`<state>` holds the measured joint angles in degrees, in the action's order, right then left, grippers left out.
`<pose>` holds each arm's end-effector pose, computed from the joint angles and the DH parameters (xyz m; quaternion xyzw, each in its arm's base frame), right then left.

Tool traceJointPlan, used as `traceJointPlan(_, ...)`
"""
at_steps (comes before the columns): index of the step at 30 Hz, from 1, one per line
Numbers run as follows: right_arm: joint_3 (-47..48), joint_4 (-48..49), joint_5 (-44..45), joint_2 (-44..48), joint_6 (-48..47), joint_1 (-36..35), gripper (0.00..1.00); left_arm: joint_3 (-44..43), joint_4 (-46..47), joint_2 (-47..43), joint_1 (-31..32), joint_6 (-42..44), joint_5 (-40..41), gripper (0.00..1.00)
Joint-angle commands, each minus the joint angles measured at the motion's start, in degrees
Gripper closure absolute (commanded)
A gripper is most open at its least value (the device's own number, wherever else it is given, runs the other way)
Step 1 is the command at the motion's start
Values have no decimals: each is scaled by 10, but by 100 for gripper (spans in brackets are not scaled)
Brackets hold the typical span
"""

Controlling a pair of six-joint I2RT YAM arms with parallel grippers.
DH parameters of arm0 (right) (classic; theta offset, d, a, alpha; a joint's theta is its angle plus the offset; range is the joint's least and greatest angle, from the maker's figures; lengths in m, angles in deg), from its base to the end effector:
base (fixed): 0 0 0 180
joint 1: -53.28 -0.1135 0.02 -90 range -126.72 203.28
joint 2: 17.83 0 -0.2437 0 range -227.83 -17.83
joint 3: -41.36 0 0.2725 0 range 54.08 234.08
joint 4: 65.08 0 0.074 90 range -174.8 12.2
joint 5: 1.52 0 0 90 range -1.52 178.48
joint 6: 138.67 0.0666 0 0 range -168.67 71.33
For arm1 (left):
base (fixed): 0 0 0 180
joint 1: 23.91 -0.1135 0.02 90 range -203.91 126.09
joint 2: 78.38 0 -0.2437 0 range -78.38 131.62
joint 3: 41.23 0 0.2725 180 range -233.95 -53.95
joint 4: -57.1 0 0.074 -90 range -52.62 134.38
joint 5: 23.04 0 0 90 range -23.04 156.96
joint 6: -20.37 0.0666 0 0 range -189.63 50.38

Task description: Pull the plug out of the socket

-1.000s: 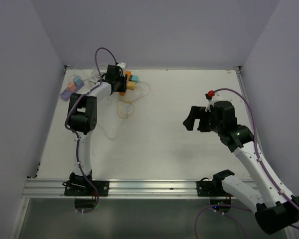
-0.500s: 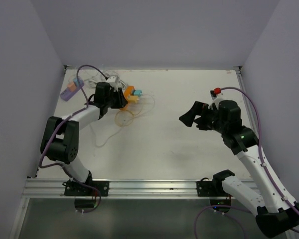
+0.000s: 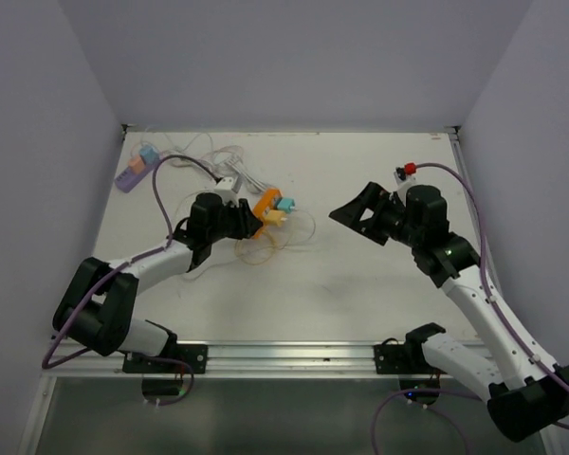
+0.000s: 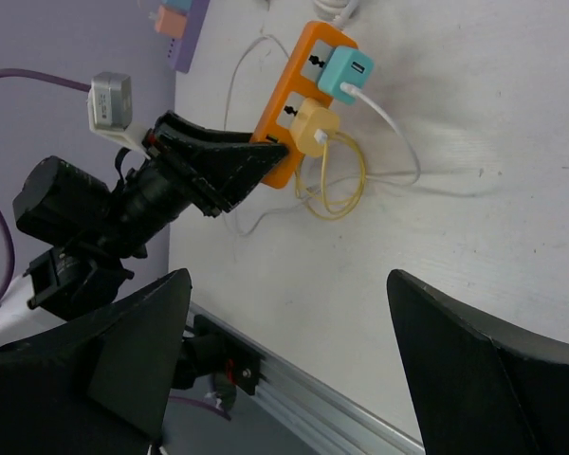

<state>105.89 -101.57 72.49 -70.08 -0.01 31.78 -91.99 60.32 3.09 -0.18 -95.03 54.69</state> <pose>0.2379 0.1134 0.3075 0.1218 0.8260 0.4047 0.3730 0.3069 -0.1504 0.1511 0.0431 0.8507 -0.2976 0.4312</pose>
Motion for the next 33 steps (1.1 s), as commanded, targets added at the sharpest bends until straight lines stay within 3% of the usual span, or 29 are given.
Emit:
traceJointPlan(1,-17,35,-3,-22,32,-15,12,30,118,-32,40,-21,-4,100)
traceJointPlan(14,-61,69,92,-96,103,-78,25,98,214,-5,113,-63,29,100)
traceJointPlan(33,-74,102,233,-201,225,-184,23,111,257,23,162,-91,69,100)
